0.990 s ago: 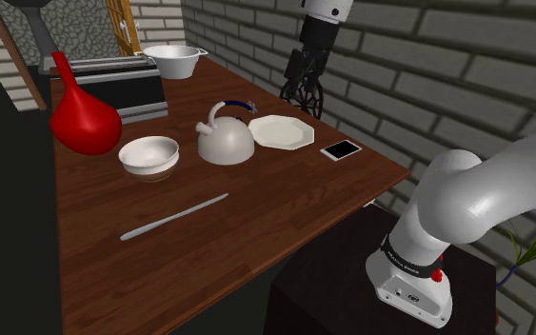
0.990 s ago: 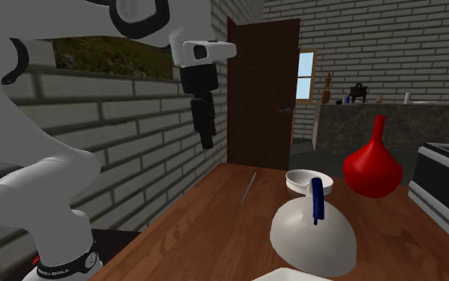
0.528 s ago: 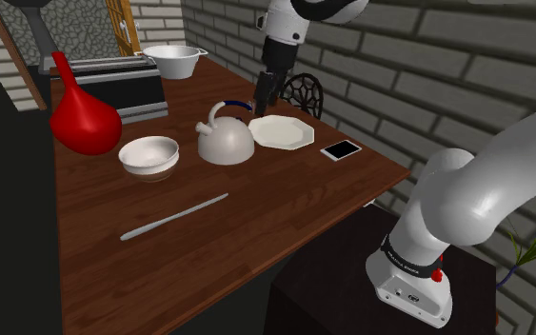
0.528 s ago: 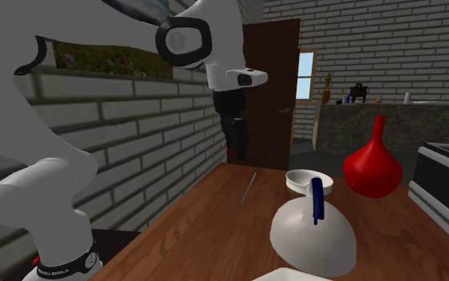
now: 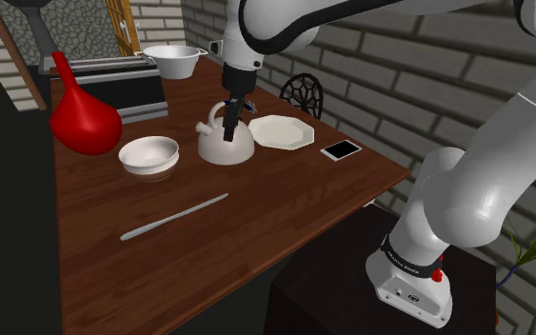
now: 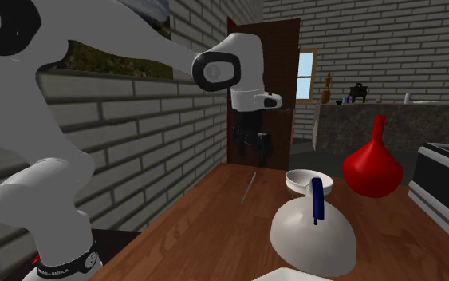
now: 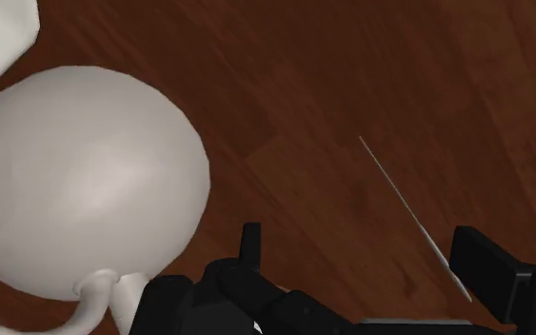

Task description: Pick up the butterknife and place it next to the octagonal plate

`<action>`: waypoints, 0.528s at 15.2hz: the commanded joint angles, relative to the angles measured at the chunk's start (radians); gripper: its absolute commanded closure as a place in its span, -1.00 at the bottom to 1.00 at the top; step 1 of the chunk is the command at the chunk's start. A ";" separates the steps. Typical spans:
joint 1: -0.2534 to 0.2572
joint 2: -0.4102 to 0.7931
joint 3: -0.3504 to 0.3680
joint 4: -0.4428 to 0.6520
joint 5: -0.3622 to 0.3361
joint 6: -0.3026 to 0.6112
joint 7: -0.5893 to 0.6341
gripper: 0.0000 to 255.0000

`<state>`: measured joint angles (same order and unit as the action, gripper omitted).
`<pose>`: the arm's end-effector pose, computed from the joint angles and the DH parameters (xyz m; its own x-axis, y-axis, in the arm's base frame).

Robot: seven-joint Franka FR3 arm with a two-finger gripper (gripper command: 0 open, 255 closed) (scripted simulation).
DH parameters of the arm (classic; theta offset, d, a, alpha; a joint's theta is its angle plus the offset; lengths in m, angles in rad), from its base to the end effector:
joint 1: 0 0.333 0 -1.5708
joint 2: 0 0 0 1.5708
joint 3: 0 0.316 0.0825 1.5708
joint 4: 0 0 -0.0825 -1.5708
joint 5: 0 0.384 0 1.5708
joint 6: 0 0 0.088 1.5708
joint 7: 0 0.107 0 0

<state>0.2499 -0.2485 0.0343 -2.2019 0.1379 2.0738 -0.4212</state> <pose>0.4678 0.1449 0.4974 0.7920 0.5906 0.1548 0.6043 -0.7944 -0.0612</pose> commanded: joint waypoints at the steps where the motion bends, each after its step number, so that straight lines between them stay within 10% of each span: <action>1: 0.024 0.054 0.014 0.018 0.006 0.034 -0.050 -1.00; 8: 0.094 0.230 0.074 0.101 0.006 0.119 -0.205 -1.00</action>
<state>0.3333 -0.0377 0.0980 -2.1117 0.1445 2.1852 -0.6045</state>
